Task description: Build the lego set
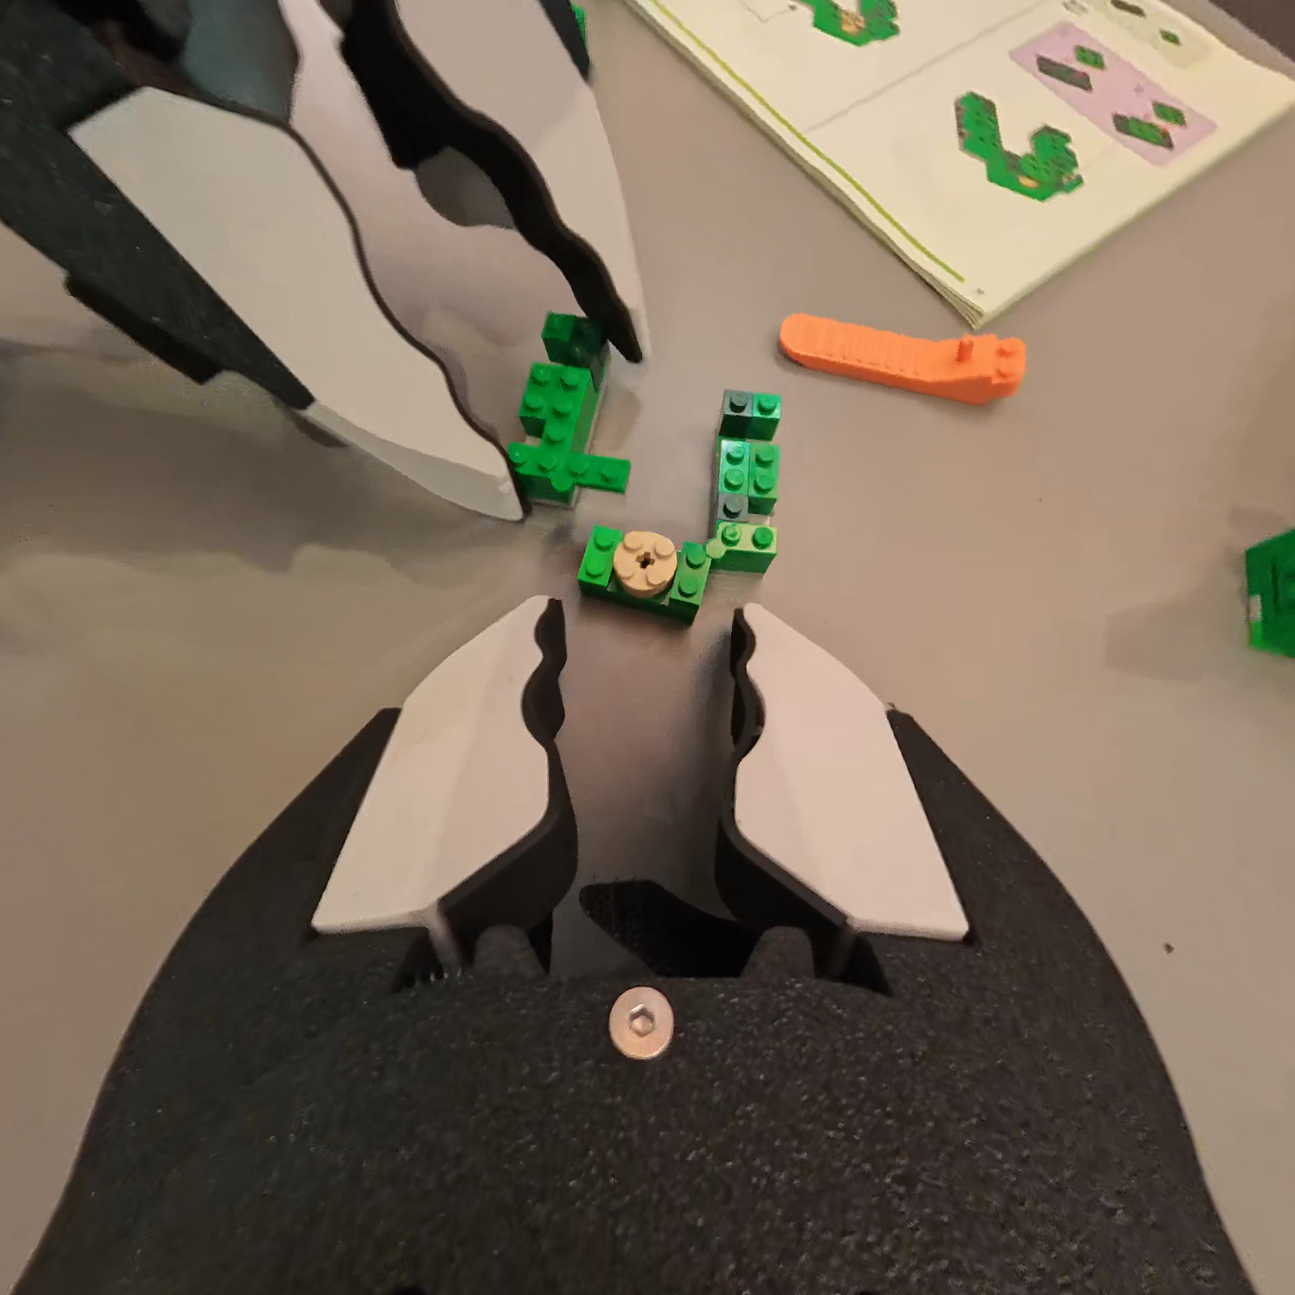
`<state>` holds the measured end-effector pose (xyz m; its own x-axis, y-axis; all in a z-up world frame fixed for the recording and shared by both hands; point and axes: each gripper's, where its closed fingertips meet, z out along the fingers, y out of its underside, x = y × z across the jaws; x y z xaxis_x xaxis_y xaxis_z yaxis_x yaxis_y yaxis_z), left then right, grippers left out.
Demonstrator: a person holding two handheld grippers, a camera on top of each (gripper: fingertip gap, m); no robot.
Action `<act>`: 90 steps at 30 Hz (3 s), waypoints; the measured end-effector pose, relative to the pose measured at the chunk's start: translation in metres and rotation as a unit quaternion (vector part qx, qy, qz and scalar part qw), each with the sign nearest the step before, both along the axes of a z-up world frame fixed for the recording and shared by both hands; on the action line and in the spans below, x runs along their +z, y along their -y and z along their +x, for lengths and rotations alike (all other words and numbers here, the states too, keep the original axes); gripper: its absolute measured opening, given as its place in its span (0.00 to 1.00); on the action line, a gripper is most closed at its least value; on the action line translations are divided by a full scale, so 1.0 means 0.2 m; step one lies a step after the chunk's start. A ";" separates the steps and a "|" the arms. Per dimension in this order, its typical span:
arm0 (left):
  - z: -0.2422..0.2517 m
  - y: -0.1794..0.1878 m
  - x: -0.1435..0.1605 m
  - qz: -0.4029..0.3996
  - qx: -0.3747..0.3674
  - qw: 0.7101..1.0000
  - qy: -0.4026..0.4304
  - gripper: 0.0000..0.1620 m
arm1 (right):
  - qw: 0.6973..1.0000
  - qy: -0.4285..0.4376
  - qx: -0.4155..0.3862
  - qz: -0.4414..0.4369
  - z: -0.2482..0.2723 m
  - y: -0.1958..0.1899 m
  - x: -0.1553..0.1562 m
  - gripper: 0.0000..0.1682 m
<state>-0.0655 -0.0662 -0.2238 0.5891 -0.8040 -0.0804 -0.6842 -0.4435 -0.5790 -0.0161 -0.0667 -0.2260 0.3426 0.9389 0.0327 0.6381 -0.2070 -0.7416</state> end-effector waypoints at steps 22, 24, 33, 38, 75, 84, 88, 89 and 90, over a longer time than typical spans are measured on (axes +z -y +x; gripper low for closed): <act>-0.08 0.04 0.13 0.069 -0.021 0.997 0.010 0.33 | 0.970 0.016 0.241 0.008 -0.05 0.08 0.00 0.20; -0.07 0.05 0.14 0.064 -0.034 0.997 0.020 0.33 | 0.965 0.018 0.260 0.015 -0.03 0.07 -0.01 0.26; -0.03 0.09 0.11 0.058 -0.066 0.996 0.026 0.33 | 0.971 -0.001 0.241 0.000 -0.02 0.10 0.00 0.29; -0.01 0.11 0.08 0.060 -0.064 0.996 -0.001 0.33 | 0.974 0.016 0.224 -0.017 -0.03 0.08 -0.02 0.26; -0.18 -0.08 0.19 0.104 0.066 0.992 0.003 0.33 | 0.991 -0.071 0.038 0.110 -0.16 -0.29 0.18 0.20; -0.16 -0.28 0.17 0.090 0.064 0.994 -0.009 0.33 | 0.996 -0.012 0.023 0.087 -0.25 -0.43 0.07 0.20; -0.17 -0.32 0.12 0.079 0.012 0.996 -0.043 0.33 | 0.996 -0.006 0.036 0.085 -0.25 -0.44 0.05 0.20; -0.18 -0.32 0.11 0.078 -0.002 0.995 -0.054 0.33 | 0.996 -0.005 0.039 0.082 -0.25 -0.44 0.05 0.20; -0.19 -0.33 0.10 0.078 -0.012 0.995 -0.064 0.33 | 0.996 -0.004 0.041 0.078 -0.25 -0.44 0.04 0.20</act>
